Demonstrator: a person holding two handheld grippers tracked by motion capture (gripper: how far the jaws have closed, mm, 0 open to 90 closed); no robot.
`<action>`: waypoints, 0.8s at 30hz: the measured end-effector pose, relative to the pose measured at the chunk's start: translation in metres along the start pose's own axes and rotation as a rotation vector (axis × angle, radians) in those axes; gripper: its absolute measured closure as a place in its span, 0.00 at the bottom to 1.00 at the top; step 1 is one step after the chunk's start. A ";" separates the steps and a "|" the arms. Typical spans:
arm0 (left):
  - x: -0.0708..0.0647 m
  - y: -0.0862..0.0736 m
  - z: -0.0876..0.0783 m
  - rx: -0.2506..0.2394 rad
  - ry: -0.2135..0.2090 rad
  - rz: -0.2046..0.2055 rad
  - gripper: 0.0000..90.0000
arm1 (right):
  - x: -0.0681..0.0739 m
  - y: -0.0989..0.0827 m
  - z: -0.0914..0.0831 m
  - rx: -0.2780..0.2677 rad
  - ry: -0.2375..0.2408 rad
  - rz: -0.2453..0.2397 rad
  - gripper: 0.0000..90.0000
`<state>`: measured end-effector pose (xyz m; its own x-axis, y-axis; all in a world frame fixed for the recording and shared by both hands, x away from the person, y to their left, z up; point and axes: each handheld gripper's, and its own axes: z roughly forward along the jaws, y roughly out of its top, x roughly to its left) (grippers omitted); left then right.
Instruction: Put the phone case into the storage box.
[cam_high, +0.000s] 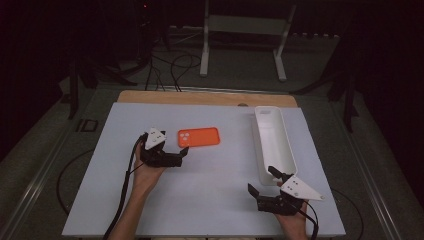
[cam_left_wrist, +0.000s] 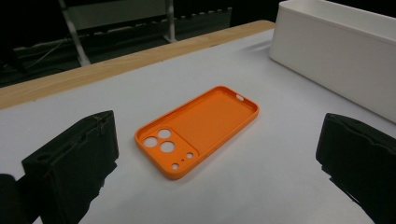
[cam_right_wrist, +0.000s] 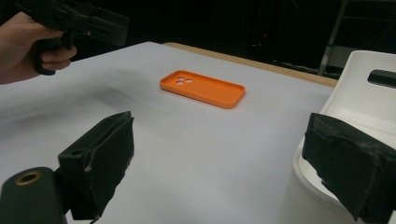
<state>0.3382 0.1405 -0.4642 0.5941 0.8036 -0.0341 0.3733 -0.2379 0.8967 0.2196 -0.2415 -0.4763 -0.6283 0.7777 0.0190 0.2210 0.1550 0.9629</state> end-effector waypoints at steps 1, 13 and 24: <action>0.000 0.000 0.002 0.001 0.000 0.002 0.00 | 0.000 0.000 0.000 0.000 -0.001 0.001 0.10; 0.000 0.003 0.020 0.022 -0.009 -0.007 0.00 | 0.000 0.000 0.000 0.001 -0.002 0.000 0.10; -0.001 0.007 0.032 0.025 -0.012 -0.006 0.00 | 0.000 0.000 0.000 -0.002 -0.005 0.002 0.10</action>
<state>0.3625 0.1207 -0.4723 0.6002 0.7987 -0.0443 0.3939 -0.2469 0.8854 0.2196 -0.2421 -0.4764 -0.6244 0.7809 0.0197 0.2204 0.1520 0.9635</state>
